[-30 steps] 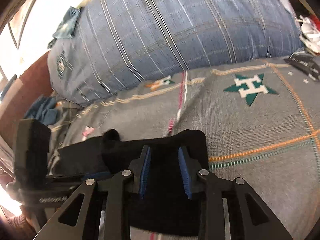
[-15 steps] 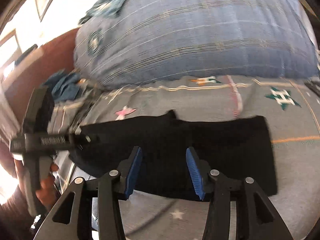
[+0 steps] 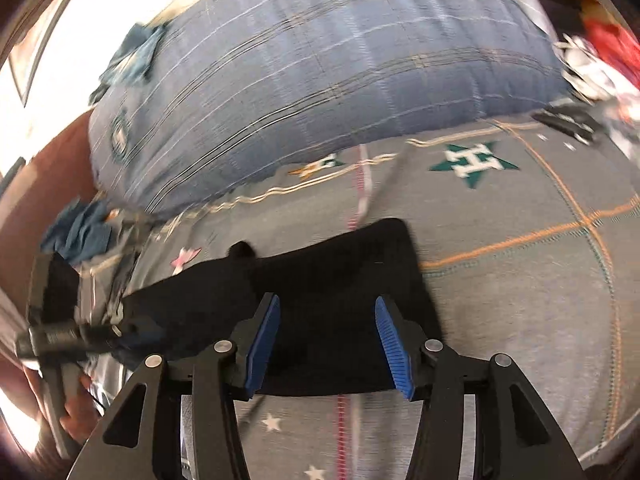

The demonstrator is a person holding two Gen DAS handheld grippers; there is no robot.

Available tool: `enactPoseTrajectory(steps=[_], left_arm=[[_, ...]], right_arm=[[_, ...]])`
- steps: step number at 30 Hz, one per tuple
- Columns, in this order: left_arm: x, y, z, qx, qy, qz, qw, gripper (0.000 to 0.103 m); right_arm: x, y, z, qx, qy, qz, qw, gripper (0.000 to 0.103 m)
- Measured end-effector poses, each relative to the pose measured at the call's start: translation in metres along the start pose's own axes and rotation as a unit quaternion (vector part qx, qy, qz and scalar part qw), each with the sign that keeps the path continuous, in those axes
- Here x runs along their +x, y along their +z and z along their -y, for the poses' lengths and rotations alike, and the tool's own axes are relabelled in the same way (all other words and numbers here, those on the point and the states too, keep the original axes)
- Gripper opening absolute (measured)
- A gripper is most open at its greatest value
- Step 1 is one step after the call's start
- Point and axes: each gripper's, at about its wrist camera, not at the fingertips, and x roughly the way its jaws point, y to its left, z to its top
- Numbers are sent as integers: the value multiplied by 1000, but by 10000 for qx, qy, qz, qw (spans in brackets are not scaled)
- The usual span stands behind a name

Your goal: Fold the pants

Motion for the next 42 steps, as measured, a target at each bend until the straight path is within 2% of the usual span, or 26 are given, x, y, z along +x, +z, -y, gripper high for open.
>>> enactPoseTrajectory(steps=[4, 6, 8, 10, 15, 17, 19, 21, 22, 23, 25, 26, 27, 28, 32, 36, 39, 42], left_arm=[[34, 19, 29, 224, 95, -321, 9992, 50], [47, 32, 34, 29, -119, -486, 9987, 51], [57, 41, 35, -158, -278, -607, 9976, 57], [64, 47, 37, -223, -266, -632, 9974, 62], [76, 56, 49, -149, -131, -749, 9970, 63], [79, 57, 50, -110, -152, -745, 9970, 67], [81, 57, 52, -146, -220, -721, 9970, 78], [85, 58, 60, -112, -247, -701, 9972, 79], [87, 58, 65, -45, -330, -715, 9969, 78], [89, 58, 68, 6, -383, -737, 9965, 71], [96, 56, 74, 117, -446, -836, 9954, 16], [99, 54, 77, 240, -377, -875, 9952, 11], [100, 52, 78, 323, -270, -826, 9957, 11], [97, 50, 79, 358, -236, -729, 9964, 10], [70, 48, 80, 407, -435, -462, 9972, 9], [31, 54, 76, 394, -595, -141, 9974, 9], [14, 59, 62, 420, -348, 30, 9985, 9], [27, 56, 35, 160, 163, -141, 9996, 10]], right_arm=[[-9, -14, 15, 302, 336, -151, 9989, 53], [-12, -30, 19, 514, 594, -248, 9966, 56], [-7, -45, 23, 767, 859, -385, 9926, 60], [1, -52, 27, 1020, 1054, -477, 9880, 60], [26, -49, 39, 1606, 1403, -578, 9753, 60], [32, -47, 43, 1837, 1560, -555, 9689, 60], [32, -45, 46, 1969, 1592, -409, 9665, 60], [35, -45, 50, 2064, 1623, -365, 9642, 59], [36, -45, 52, 2183, 1666, -333, 9610, 56], [37, -46, 53, 2246, 1670, -321, 9595, 54], [39, -48, 56, 2319, 1607, -339, 9588, 33], [39, -49, 58, 2338, 1539, -360, 9594, 28], [40, -50, 60, 2373, 1477, -384, 9594, 17], [40, -52, 62, 2446, 1458, -402, 9578, 15], [32, -51, 57, 2588, 1673, -358, 9507, 12], [22, -42, 31, 2372, 2106, -333, 9478, 10], [32, -38, 10, 2219, 2432, -453, 9432, 10], [57, -41, -2, 2166, 2419, -722, 9431, 10]])
